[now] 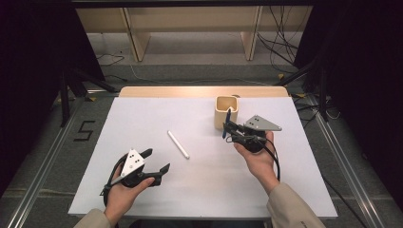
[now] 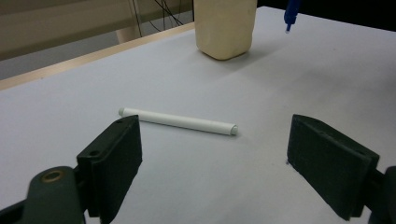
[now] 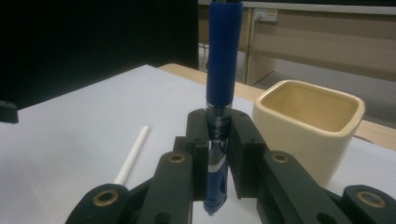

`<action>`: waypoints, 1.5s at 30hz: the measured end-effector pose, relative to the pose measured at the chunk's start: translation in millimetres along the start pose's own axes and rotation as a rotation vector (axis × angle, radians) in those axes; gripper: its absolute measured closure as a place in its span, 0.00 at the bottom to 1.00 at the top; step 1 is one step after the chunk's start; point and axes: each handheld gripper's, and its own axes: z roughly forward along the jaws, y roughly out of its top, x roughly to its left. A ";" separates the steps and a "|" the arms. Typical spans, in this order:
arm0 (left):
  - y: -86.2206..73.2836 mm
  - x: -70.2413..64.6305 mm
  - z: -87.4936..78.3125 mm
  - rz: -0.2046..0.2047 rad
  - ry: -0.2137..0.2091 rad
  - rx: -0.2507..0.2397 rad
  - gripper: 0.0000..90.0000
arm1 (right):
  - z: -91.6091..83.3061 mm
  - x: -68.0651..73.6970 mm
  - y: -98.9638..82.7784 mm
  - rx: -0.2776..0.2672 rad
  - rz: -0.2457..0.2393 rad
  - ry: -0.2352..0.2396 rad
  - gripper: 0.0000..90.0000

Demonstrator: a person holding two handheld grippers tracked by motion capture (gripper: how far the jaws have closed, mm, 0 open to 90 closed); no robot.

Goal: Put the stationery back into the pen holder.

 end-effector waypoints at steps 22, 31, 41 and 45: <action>-1.9 -1.2 2.9 0.001 -0.005 0.008 0.21 | 11.1 -28.1 32.7 -0.055 0.008 -0.081 0.89; -1.9 -2.3 3.5 -0.002 -0.007 0.006 0.21 | 19.1 -40.1 46.4 -0.067 0.007 -0.131 0.89; -2.1 -2.2 3.9 -0.001 -0.009 0.007 0.21 | 33.6 -56.7 48.9 -0.060 0.043 -0.175 0.89; -2.2 -2.2 3.8 -0.002 -0.008 0.007 0.21 | 39.7 -60.2 47.8 -0.049 0.047 -0.185 0.89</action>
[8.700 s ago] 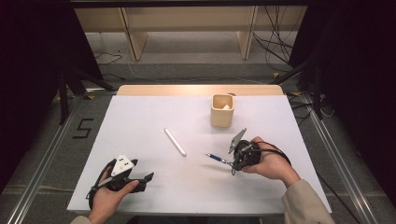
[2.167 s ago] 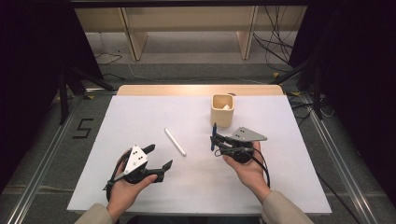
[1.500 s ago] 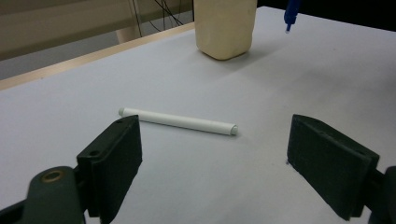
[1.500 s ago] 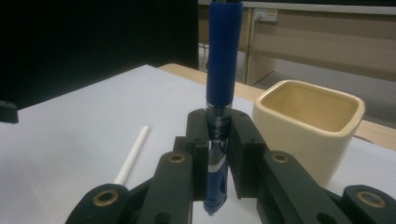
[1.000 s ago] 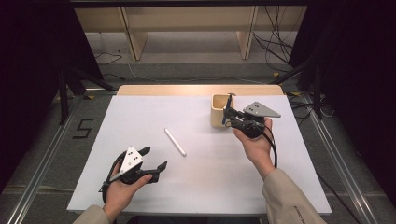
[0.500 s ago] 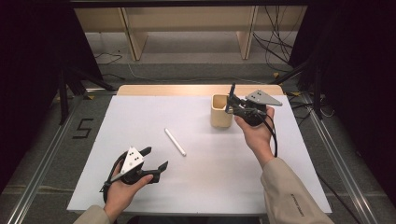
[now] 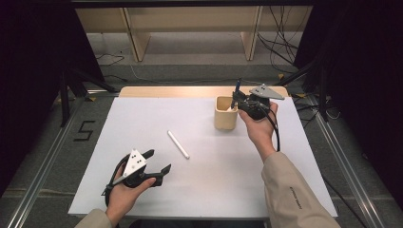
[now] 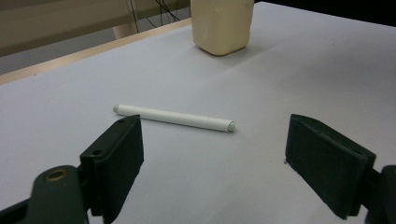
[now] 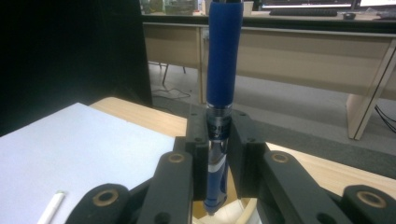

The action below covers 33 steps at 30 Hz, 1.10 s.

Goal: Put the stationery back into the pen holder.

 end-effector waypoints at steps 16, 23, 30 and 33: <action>-0.7 -0.8 0.7 0.004 -0.005 0.005 0.22 | 14.0 -1.1 -10.0 0.029 0.007 -0.015 0.88; -0.6 -0.6 0.7 0.006 -0.005 0.005 0.22 | 17.6 -1.0 -12.4 0.036 0.002 -0.022 0.88; -0.8 -0.9 0.8 0.004 -0.006 0.005 0.22 | 21.3 -2.3 -17.5 0.053 0.006 -0.030 0.88; -0.9 -1.0 1.0 0.003 -0.007 0.005 0.22 | 22.6 -2.4 -19.2 0.059 0.006 -0.031 0.88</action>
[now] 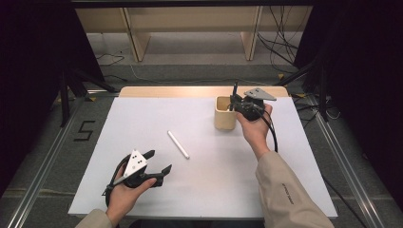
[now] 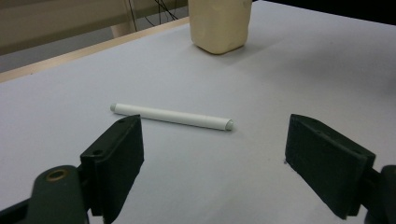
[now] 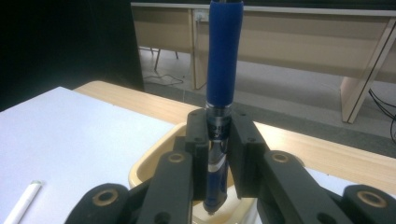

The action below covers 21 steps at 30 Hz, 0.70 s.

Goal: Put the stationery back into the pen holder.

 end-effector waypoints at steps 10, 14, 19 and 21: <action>-0.2 -0.3 0.1 0.000 -0.001 0.000 0.22 | 3.6 -2.5 -7.2 0.015 0.013 -0.006 0.88; -0.1 -0.5 0.2 0.001 -0.001 0.000 0.22 | 4.9 -2.6 -9.7 0.023 0.015 -0.006 0.88; -0.3 -0.4 0.3 0.000 -0.001 0.000 0.22 | 6.7 -2.2 -13.7 0.031 0.022 -0.006 0.88; -0.3 -0.3 0.2 0.002 -0.002 0.002 0.22 | 7.5 -1.8 -15.0 0.037 0.019 -0.003 0.88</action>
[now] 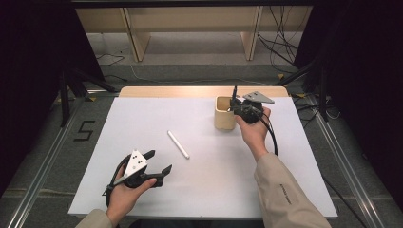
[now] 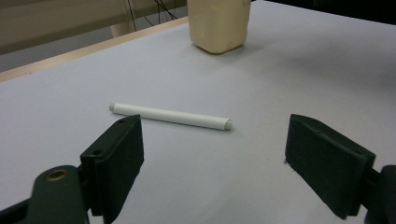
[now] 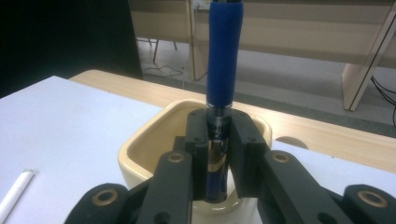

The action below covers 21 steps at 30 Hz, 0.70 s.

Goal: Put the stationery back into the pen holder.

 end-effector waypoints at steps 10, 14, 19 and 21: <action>-0.3 0.2 0.0 -0.001 -0.001 0.002 0.22 | 0.8 1.6 -1.9 0.005 0.001 -0.002 0.83; -0.4 -0.1 0.2 -0.001 -0.001 0.000 0.22 | -2.1 1.5 -0.1 -0.006 0.006 -0.008 0.77; -0.6 -0.2 0.5 -0.001 -0.001 0.002 0.22 | -9.3 0.2 3.8 -0.025 0.013 -0.029 0.69; -0.8 -0.5 0.8 -0.003 -0.001 0.000 0.22 | -12.4 0.1 5.2 -0.028 0.013 -0.031 0.67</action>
